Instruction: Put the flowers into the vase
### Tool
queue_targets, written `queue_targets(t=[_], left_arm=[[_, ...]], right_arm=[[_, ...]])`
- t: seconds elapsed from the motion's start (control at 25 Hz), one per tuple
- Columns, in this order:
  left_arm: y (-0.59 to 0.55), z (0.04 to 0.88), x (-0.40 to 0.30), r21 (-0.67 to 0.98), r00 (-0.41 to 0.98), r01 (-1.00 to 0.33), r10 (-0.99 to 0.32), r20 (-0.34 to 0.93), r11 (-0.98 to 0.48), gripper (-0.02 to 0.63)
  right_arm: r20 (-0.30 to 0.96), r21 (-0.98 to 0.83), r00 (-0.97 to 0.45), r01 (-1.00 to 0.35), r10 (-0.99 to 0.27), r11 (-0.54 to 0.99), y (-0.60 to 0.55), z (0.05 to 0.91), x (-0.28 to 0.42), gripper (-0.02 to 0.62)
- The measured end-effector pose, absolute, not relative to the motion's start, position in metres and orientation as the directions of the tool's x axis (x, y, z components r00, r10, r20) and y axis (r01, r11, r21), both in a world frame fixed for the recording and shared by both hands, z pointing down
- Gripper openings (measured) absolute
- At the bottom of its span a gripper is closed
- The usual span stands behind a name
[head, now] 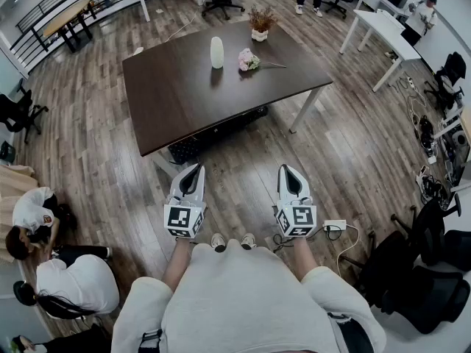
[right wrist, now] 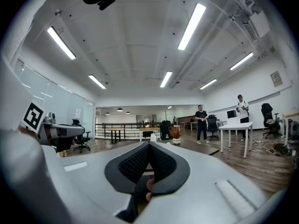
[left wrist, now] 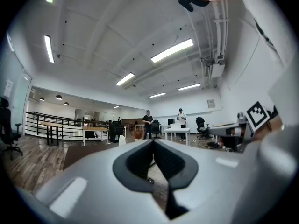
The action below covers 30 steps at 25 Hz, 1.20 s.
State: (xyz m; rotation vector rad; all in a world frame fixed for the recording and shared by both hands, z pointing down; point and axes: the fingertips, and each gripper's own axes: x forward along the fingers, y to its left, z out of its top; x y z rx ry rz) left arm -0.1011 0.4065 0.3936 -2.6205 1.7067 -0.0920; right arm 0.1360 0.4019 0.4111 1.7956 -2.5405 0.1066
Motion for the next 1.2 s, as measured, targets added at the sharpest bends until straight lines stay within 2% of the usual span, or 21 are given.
queue_targets(t=[0.6,0.96,1.2], left_arm=[[0.404,0.398,-0.096,-0.067,0.399,-0.913,-0.915,0.062,-0.403,0.009],[0.406,0.394,-0.082,-0.072,0.43,-0.899,-0.902,0.033,-0.432,0.009],[0.398,0.403,-0.072,-0.076,0.402,-0.91,-0.913,0.07,-0.407,0.009]], right_arm=[[0.046,-0.031,-0.364,-0.931,-0.93,0.363,0.392,0.409,0.131,-0.005],[0.008,-0.039,-0.398,-0.917,-0.917,0.397,0.388,0.403,0.13,-0.003],[0.018,-0.014,-0.419,-0.908,-0.908,0.419,0.382,0.404,0.138,-0.003]])
